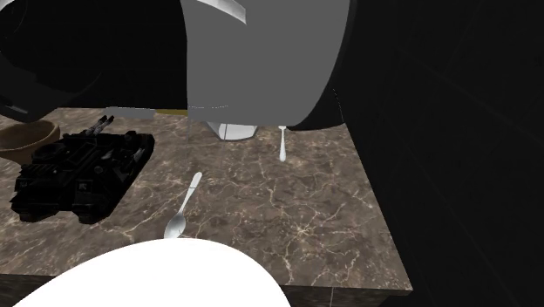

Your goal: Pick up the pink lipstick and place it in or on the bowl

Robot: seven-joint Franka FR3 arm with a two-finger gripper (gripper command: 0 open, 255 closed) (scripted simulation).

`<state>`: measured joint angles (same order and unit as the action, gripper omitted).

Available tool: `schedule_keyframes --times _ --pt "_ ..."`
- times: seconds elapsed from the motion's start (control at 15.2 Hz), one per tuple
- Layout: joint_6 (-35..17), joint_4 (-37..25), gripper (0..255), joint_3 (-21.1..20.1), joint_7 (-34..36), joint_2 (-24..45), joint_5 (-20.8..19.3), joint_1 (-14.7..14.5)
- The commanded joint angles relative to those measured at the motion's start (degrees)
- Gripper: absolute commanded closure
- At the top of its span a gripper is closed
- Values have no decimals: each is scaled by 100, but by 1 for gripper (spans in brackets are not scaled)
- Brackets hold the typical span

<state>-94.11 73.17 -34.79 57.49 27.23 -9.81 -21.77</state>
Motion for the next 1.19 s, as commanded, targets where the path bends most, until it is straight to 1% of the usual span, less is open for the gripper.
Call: schedule_keyframes --times 0.0,0.07,0.53,0.59,0.92,1.12 --pt "-163 166 255 7 -11 -2 0 33" --pt "-226 234 255 8 -12 -7 1 45" --pt "-226 234 255 8 -12 -7 1 45" --pt "-226 234 0 9 -12 -7 1 45" --pt "-226 234 0 9 -12 -7 1 45" --pt "435 -569 0 18 -19 130 -58 -103"
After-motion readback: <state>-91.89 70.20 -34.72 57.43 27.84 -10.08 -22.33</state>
